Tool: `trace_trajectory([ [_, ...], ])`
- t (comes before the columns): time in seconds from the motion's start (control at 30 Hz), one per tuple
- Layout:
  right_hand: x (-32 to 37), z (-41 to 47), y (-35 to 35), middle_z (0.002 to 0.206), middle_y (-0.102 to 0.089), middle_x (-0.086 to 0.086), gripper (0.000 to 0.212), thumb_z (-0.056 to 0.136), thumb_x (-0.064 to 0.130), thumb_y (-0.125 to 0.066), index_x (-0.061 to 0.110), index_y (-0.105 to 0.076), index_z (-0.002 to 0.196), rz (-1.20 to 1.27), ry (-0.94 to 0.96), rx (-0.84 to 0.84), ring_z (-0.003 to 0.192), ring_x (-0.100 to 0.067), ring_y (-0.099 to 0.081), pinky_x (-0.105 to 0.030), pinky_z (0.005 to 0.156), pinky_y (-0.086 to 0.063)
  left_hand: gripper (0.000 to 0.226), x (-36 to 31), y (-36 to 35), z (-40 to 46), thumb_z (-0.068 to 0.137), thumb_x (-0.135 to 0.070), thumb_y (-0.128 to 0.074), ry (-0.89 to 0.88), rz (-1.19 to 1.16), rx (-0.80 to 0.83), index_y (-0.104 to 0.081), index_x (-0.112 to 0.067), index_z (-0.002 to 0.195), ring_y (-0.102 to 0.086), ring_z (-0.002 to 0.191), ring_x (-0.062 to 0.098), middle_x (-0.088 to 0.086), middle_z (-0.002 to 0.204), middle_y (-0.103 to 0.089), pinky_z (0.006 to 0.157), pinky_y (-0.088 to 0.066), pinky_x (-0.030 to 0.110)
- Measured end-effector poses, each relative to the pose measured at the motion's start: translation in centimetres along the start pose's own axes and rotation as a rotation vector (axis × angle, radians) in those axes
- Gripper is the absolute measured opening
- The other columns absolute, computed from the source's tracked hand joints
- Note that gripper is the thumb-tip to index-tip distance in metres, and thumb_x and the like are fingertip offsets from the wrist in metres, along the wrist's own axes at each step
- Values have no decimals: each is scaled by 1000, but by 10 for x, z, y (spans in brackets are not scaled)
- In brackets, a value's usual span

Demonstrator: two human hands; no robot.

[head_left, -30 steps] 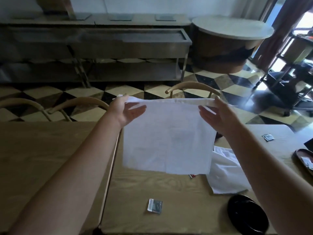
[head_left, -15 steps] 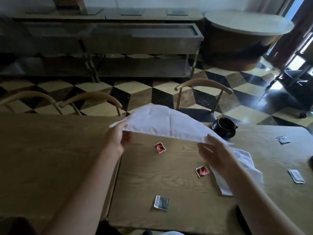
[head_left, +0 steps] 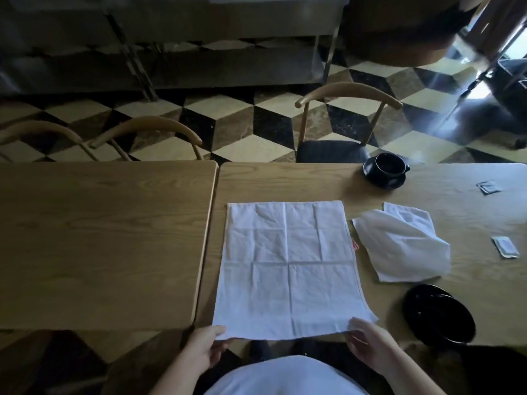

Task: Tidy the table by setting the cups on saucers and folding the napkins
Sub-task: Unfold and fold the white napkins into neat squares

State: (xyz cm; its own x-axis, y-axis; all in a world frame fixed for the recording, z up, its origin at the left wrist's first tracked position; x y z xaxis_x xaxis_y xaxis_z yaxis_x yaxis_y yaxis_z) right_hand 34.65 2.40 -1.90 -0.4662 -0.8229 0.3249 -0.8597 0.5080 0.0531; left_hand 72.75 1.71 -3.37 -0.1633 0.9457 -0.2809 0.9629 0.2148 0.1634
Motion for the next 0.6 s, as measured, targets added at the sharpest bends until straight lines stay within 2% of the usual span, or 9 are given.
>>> trace_trajectory([
  [0.17, -10, 2, 13, 72, -54, -14, 9, 91, 3, -59, 6, -54, 84, 9, 10, -68, 59, -22, -52, -22, 44, -48, 12, 24, 12, 6, 90, -12, -65, 39, 90, 26, -62, -3, 83, -53, 49, 21, 11, 57, -64, 50, -29, 22],
  [0.3, -4, -4, 13, 73, -57, -12, 11, 90, 2, -59, 7, -56, 81, 39, 63, -99, 62, -22, -55, -27, 59, -46, 14, 8, 17, 11, 90, -15, -66, -19, 13, 57, -62, -7, 79, -53, 43, 18, 8, 54, -63, 47, -30, 20],
  [0.4, 13, -7, 13, 70, -56, -13, 11, 87, 0, -63, 7, -57, 81, 51, 157, -122, 62, -20, -56, -25, 53, -51, 11, -20, 17, 11, 90, -8, -63, -134, -115, 64, -57, -7, 81, -57, 41, 14, 10, 55, -63, 39, -38, 16],
  [0.47, 30, -10, 11, 64, -56, -11, 11, 87, 0, -65, 5, -57, 82, 32, 262, -130, 57, -17, -58, -20, 46, -52, 16, -43, 16, 5, 88, -1, -63, -236, -163, 71, -52, -10, 81, -60, 43, 13, 8, 55, -64, 39, -41, 17],
  [0.53, 50, -16, 8, 59, -63, -9, 15, 87, 0, -69, 1, -58, 97, -16, 391, -140, 52, -15, -64, -20, 45, -53, 20, -67, 14, -3, 85, 3, -64, -343, -176, 84, -51, -13, 85, -63, 48, 16, 8, 60, -67, 42, -45, 20],
  [0.6, 71, -23, 3, 63, -64, -10, 45, 85, -3, -70, 13, -50, 122, -34, 521, -115, 56, -18, -65, -24, 50, -53, 20, -90, 11, -11, 84, 6, -65, -420, -200, 134, -59, -10, 93, -68, 59, 22, 13, 72, -70, 47, -52, 23],
])
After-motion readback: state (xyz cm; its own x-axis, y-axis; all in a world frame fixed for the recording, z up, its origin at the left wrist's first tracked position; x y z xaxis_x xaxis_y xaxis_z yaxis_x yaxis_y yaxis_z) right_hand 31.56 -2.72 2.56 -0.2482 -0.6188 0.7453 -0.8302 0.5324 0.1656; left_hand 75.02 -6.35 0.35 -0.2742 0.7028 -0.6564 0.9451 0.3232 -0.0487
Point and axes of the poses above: each hand's wrist, its own z-axis towards the middle knuckle, its own y-axis out of the back of the hand, x = y × z, the point moved 5 cm from there along z, towards the middle knuckle
